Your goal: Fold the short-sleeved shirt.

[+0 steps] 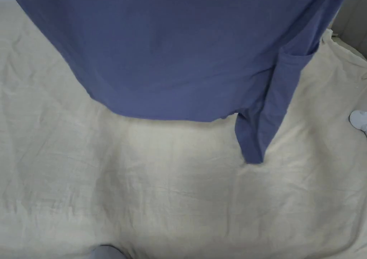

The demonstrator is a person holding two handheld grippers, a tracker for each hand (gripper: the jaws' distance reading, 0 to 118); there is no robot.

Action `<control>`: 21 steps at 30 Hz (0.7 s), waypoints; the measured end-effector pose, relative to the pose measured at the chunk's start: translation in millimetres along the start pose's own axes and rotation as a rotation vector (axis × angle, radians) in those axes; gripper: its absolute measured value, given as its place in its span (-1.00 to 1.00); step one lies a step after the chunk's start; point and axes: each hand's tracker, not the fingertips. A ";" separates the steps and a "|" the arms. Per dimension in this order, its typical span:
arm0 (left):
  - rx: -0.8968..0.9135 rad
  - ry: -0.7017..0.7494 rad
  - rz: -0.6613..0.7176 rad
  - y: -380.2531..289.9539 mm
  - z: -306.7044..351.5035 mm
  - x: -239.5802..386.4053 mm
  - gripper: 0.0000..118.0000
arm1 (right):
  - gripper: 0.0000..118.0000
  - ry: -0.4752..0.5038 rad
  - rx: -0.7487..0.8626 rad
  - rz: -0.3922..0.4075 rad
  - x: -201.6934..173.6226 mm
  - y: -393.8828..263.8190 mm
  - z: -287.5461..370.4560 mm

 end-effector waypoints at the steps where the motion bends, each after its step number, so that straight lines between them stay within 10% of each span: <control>1: -0.001 0.007 0.001 1.1 -7.5 5.4 -1.00 | -0.99 -0.009 -0.006 0.008 -2.8 2.1 -7.4; 21: 0.139 0.081 -0.104 10.0 -171.7 147.1 -1.00 | -0.99 -0.162 0.167 0.049 -46.1 107.4 -175.2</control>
